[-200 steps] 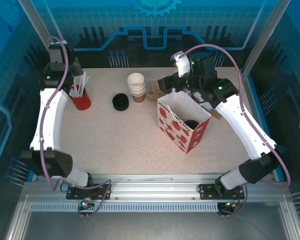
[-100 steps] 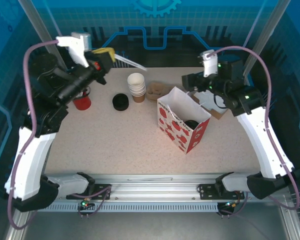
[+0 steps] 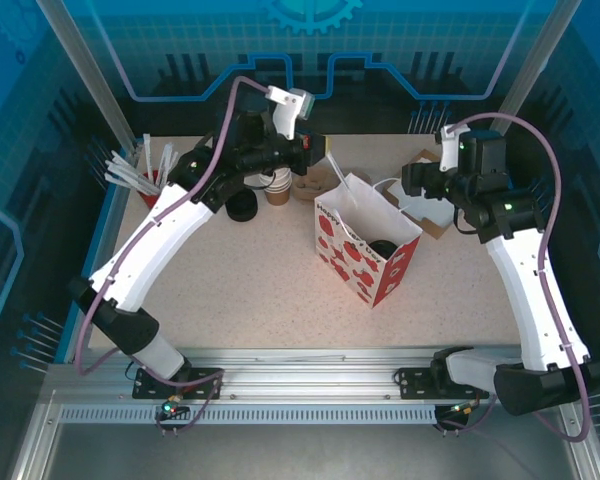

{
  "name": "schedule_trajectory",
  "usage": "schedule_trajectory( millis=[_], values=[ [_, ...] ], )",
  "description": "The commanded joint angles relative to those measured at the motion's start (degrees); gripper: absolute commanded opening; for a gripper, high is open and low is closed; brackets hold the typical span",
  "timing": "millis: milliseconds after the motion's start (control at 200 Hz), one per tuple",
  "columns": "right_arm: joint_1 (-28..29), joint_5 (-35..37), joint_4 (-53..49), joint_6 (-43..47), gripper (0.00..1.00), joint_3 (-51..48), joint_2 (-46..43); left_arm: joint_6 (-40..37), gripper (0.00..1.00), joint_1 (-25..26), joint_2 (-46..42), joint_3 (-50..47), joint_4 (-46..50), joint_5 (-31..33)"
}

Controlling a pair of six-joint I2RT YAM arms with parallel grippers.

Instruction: Pack the takeout coffee

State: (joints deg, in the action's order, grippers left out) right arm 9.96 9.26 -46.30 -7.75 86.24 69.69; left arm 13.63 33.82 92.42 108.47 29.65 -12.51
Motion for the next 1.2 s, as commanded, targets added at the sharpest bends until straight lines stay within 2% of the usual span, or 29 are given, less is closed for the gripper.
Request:
schedule_trajectory(
  millis=[0,100,155,370,535,705,875,1046,1196],
  values=[
    [-1.2,2.3,0.2,-0.7,0.91,-0.9,1.5,0.5,0.0,0.7,3.1,-1.3,-1.6,-1.4],
    [-2.2,3.3,1.0,-1.1,0.91,-1.8,4.0,0.3,0.0,0.8,7.4,-0.4,-0.9,-1.7],
    [-3.5,3.7,1.9,-1.6,0.91,-2.8,5.5,0.0,0.06,0.8,9.3,0.2,-0.4,-2.2],
    [-13.5,2.8,6.4,-5.4,0.88,-4.6,11.4,-1.7,0.45,0.7,10.6,3.3,0.4,-3.6],
    [-16.0,1.9,7.8,-8.4,0.84,-0.3,21.7,-1.5,0.58,0.0,7.1,4.1,-1.7,-4.1],
    [-15.3,2.6,9.9,-11.0,0.8,2.5,33.0,1.2,0.64,-1.2,-0.7,-2.8,-7.4,-4.4],
    [-14.6,3.5,9.0,-11.4,0.78,9.9,45.7,2.0,0.67,-1.8,-8.6,-10.0,-11.1,-3.0],
    [-13.1,4.9,5.3,-9.5,0.79,19.4,57.1,1.6,0.68,-2.6,-12.0,-13.7,-11.1,-1.8],
    [-12.8,6.1,2.2,-8.4,0.79,25.1,63.0,1.4,0.68,-3.4,-12.9,-15.2,-10.4,-1.9]
  ],
)
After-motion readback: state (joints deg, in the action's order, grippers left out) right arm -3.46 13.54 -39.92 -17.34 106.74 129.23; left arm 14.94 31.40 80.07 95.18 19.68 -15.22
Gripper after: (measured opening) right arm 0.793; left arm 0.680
